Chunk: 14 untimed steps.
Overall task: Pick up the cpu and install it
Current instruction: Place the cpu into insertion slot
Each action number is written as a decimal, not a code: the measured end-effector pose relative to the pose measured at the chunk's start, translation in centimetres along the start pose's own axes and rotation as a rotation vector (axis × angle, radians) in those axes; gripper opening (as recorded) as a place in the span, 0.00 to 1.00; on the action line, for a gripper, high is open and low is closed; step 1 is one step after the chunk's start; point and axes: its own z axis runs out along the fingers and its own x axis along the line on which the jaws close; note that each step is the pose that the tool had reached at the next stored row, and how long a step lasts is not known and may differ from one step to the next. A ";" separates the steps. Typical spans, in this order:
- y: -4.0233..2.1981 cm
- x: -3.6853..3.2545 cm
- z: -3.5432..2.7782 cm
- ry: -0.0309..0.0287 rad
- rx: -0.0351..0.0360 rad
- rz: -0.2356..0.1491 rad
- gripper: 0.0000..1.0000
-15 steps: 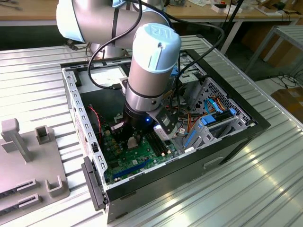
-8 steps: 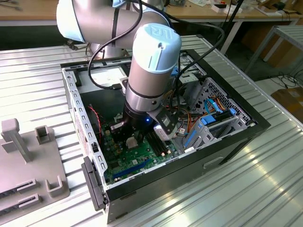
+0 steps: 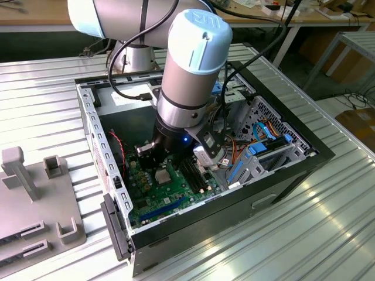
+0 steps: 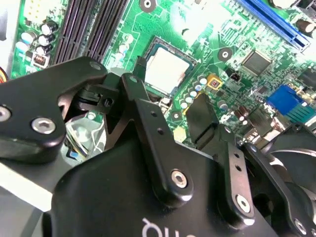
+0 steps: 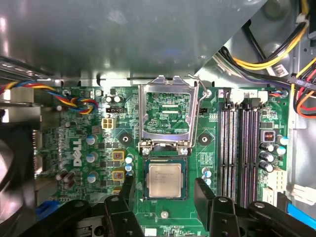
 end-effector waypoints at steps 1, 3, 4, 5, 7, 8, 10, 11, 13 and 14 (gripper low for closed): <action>0.00 0.00 0.00 0.0000 -0.0001 0.000 0.60; 0.00 0.00 -0.02 0.0002 0.0001 0.000 0.46; 0.00 0.00 -0.02 0.0002 0.0001 0.000 0.40; 0.00 0.00 -0.02 0.0002 0.0002 0.000 0.34; 0.00 0.00 -0.02 0.0002 0.0002 0.000 0.28; -0.01 0.00 -0.02 0.0002 0.0002 0.000 0.22; 0.00 0.00 -0.02 0.0002 0.0001 0.000 0.16; 0.00 0.00 -0.02 0.0002 0.0002 0.000 0.11; 0.00 0.00 -0.02 0.0001 0.0001 0.000 0.11; 0.00 0.00 -0.03 0.0002 0.0002 0.000 0.11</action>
